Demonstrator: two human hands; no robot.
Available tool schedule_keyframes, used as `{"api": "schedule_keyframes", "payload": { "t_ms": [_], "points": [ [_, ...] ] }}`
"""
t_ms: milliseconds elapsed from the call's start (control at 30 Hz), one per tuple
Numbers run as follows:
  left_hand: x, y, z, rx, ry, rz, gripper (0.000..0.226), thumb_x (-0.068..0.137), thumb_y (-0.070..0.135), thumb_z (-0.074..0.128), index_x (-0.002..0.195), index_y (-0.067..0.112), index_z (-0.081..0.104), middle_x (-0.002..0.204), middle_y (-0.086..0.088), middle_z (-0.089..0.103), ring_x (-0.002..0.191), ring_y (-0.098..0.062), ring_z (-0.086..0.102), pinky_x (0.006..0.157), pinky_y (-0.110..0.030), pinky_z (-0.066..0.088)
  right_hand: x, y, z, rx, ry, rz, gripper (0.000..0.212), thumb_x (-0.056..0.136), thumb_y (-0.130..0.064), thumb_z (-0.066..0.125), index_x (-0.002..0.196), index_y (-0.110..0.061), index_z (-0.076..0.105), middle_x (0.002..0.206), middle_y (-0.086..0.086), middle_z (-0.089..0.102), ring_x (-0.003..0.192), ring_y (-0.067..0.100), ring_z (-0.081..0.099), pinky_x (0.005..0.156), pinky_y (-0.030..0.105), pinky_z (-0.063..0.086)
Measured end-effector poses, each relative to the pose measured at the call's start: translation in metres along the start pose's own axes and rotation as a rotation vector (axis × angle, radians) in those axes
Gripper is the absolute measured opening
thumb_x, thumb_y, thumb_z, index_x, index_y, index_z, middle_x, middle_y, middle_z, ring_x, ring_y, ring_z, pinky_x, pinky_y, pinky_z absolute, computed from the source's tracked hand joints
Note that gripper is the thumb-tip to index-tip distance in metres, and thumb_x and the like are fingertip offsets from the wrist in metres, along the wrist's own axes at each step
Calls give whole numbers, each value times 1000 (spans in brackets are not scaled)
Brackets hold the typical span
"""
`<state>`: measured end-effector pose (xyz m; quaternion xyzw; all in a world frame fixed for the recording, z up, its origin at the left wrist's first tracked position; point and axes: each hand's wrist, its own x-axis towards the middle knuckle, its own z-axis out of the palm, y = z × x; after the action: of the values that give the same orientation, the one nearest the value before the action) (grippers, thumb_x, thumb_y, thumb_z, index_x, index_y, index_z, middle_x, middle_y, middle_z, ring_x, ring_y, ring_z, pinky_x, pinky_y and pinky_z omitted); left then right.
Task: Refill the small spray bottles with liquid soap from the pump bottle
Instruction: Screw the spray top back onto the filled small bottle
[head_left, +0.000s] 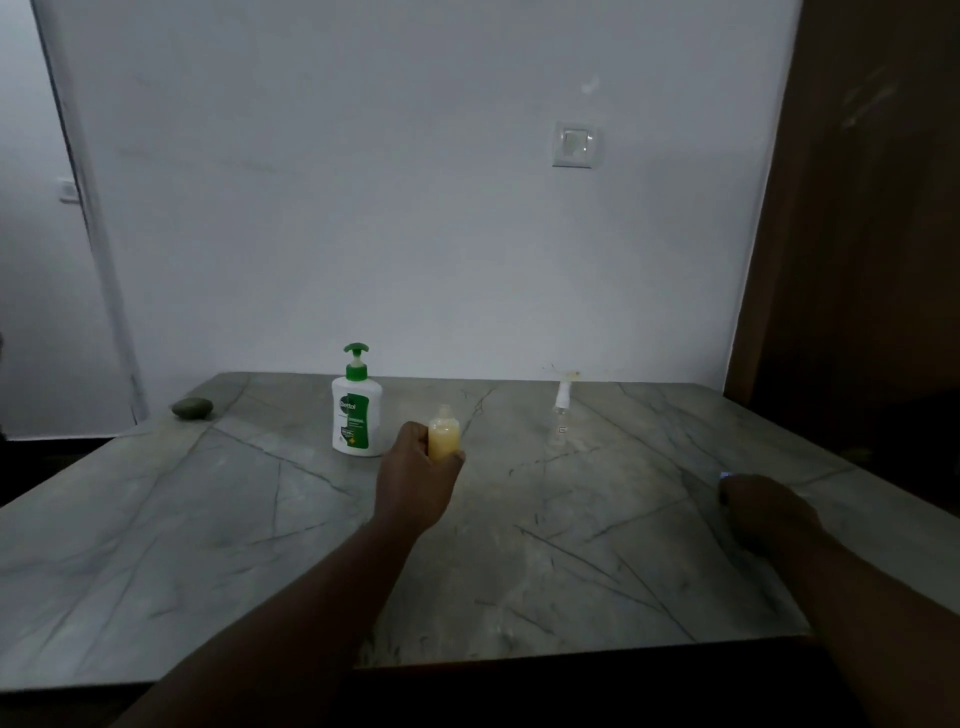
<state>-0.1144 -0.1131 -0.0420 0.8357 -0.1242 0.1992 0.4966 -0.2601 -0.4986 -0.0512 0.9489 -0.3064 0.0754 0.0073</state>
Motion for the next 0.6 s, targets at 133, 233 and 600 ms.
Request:
{"api": "schedule_keyframes", "payload": {
  "t_ms": [133,233,600],
  "points": [
    [0,6,10,10,0,16,32,87,37,79,98,23,53,80,7,59,68,-8,54,56,-27,37,-2,2,-4,57,104,43,37,103,-18,36,137,-22,49,140,13,50,125,32,53,102,41,48],
    [-4,11,19,5,-19,13,33,88,37,79,101,22,52,83,6,59,71,-8,55,59,-28,40,2,6,-2,68,111,56,38,105,-25,34,142,-24,44,140,14,45,126,36,49,102,43,45],
    [-11,25,63,-9,-76,35,35,86,38,80,101,19,55,82,8,56,71,-8,53,58,-29,35,16,9,0,139,-67,42,52,108,-30,35,159,-29,29,161,12,31,143,37,40,117,48,37]
  ]
}}
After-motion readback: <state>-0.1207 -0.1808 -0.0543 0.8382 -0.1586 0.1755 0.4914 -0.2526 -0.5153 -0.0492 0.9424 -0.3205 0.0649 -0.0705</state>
